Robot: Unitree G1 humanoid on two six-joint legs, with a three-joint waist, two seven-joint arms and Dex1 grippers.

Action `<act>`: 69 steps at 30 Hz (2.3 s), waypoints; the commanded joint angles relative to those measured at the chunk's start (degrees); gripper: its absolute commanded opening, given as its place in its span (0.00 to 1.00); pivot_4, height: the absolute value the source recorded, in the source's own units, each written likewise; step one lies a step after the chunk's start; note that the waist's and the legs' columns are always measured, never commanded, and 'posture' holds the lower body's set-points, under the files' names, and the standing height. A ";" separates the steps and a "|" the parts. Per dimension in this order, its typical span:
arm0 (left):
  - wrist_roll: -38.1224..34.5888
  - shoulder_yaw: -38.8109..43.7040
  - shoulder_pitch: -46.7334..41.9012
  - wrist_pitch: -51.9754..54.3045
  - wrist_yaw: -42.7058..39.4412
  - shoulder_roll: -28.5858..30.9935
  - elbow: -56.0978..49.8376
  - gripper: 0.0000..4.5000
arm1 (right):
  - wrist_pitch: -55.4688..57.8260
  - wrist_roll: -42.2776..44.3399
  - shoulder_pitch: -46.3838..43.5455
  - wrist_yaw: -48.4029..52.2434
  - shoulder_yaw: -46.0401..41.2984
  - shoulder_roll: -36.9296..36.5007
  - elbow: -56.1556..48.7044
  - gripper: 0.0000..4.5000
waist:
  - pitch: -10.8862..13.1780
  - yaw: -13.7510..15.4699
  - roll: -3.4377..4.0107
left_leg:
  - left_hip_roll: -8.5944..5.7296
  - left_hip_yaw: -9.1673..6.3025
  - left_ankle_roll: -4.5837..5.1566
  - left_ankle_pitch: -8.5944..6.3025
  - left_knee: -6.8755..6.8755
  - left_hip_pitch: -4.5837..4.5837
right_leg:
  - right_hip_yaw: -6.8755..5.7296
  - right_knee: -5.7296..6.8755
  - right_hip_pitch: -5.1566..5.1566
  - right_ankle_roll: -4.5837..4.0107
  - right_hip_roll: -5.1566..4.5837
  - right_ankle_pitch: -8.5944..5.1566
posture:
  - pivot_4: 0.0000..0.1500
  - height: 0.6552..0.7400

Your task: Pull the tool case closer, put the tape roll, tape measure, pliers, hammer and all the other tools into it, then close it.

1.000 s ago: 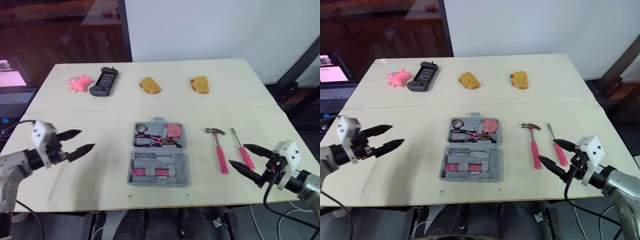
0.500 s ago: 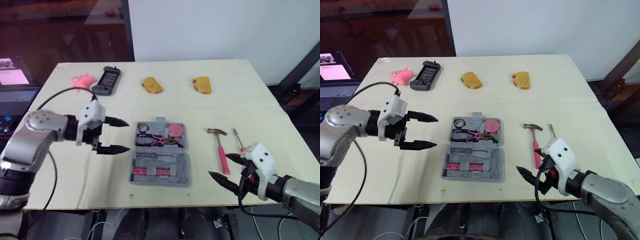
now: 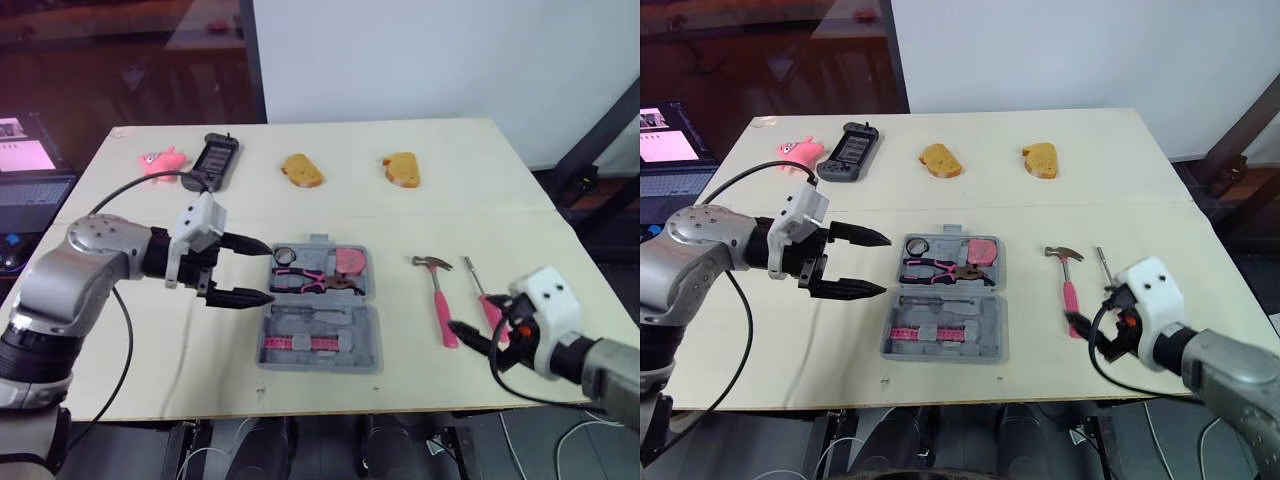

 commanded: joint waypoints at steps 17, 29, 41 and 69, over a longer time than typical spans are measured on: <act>-2.44 10.71 15.29 2.79 12.43 1.47 -14.49 1.00 | 0.13 -15.23 -29.16 4.11 24.08 0.55 31.62 0.61 | 0.05 -0.43 0.07 | -0.02 -0.01 -0.01 0.00 -0.01 -0.04 | 0.05 0.04 -0.06 0.01 -0.01 0.02 | 1.00 1.00; -3.31 11.99 18.53 3.29 16.68 1.70 -16.95 1.00 | -2.66 -22.18 -34.38 3.77 27.34 7.89 42.14 0.61 | 0.07 -0.95 0.11 | -0.03 0.01 -0.01 0.00 -0.04 -0.02 | 0.07 0.10 -0.11 0.07 0.02 0.06 | 1.00 1.00; -2.11 10.91 17.29 1.31 16.76 2.59 -14.81 1.00 | -9.83 -28.53 -38.24 1.98 27.18 14.97 53.06 0.61 | 0.10 -1.13 0.16 | -0.02 0.02 -0.01 0.00 -0.04 -0.01 | 0.09 0.13 -0.13 0.09 0.07 0.07 | 1.00 1.00; -0.19 8.62 16.74 -0.54 14.67 2.84 -12.34 1.00 | 13.61 -25.30 -23.06 -3.55 20.94 21.44 21.24 0.10 | 0.11 -0.98 0.19 | -0.01 -0.03 -0.02 0.00 -0.08 0.01 | 0.10 0.19 -0.15 0.09 0.08 0.07 | 1.00 1.00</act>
